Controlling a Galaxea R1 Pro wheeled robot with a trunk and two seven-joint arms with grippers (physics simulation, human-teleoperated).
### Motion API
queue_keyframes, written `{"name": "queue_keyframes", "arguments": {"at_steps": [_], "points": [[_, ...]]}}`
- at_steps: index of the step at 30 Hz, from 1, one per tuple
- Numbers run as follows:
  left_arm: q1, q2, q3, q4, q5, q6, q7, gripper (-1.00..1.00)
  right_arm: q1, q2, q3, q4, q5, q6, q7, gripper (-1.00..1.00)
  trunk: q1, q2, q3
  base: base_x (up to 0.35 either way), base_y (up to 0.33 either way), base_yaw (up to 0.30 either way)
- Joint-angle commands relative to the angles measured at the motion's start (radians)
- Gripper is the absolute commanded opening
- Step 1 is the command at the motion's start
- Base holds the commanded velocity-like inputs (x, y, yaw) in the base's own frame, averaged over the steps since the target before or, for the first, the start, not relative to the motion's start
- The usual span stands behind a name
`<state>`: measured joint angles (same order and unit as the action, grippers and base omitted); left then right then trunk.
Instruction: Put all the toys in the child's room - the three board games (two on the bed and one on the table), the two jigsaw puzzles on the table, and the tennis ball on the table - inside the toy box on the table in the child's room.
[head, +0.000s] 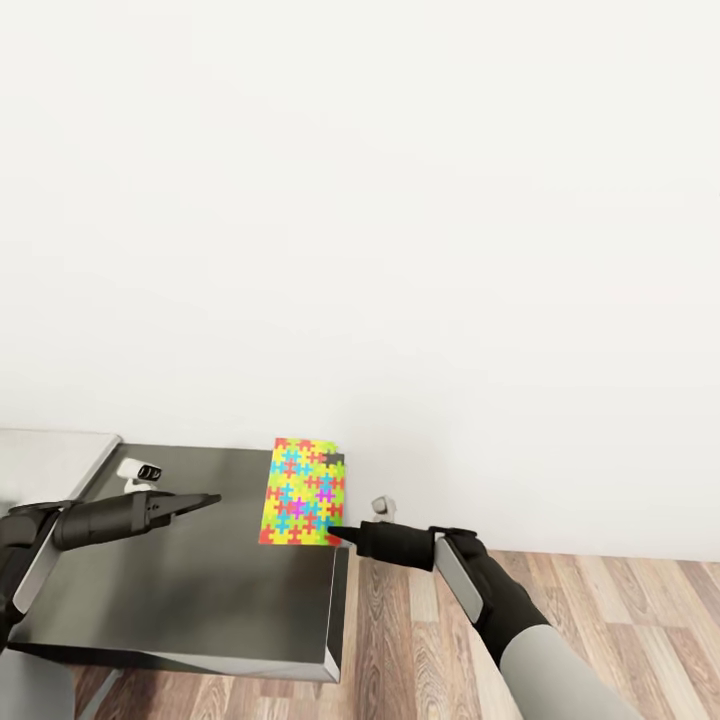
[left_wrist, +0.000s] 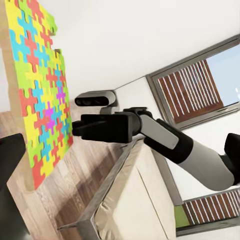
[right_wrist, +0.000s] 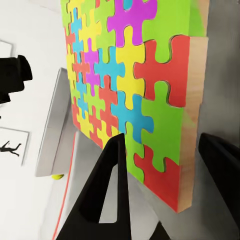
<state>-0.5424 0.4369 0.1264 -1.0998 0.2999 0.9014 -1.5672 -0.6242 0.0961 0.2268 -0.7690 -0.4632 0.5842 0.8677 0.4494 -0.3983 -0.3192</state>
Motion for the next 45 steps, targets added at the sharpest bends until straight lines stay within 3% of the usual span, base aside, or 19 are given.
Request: {"name": "queue_keyframes", "arguments": {"at_steps": [1, 18, 27, 36, 45], "points": [[-0.001, 0.000, 0.000, 0.000, 0.000, 0.011, -0.004, 1.00, 0.002, -0.002, 0.001, -0.006, -0.006, 0.007, -0.001, -1.00, 0.001, -0.002, 0.000, 0.000, 0.000, 0.000], [-0.002, 0.002, 0.014, 0.004, -0.004, 0.046, -0.004, 1.00, 0.021, -0.025, -0.001, -0.030, -0.006, 0.006, 0.003, -1.00, 0.001, -0.002, 0.028, 0.000, 0.000, 0.000], [-0.004, 0.002, 0.016, 0.004, -0.004, 0.048, -0.004, 1.00, 0.026, -0.027, -0.002, -0.042, -0.006, 0.006, 0.042, -1.00, 0.001, -0.002, 0.043, 0.000, 0.000, 0.000], [-0.004, 0.002, 0.016, 0.005, -0.004, 0.048, -0.004, 1.00, 0.039, -0.027, -0.042, -0.044, -0.006, 0.006, 0.048, -1.00, 0.001, -0.002, 0.058, 0.000, 0.000, 0.000], [-0.006, 0.001, 0.015, 0.006, -0.006, 0.049, -0.004, 1.00, 0.044, -0.027, -0.047, -0.045, -0.006, 0.006, 0.048, -1.00, 0.001, -0.002, 0.073, 0.000, 0.000, 0.042]]}}
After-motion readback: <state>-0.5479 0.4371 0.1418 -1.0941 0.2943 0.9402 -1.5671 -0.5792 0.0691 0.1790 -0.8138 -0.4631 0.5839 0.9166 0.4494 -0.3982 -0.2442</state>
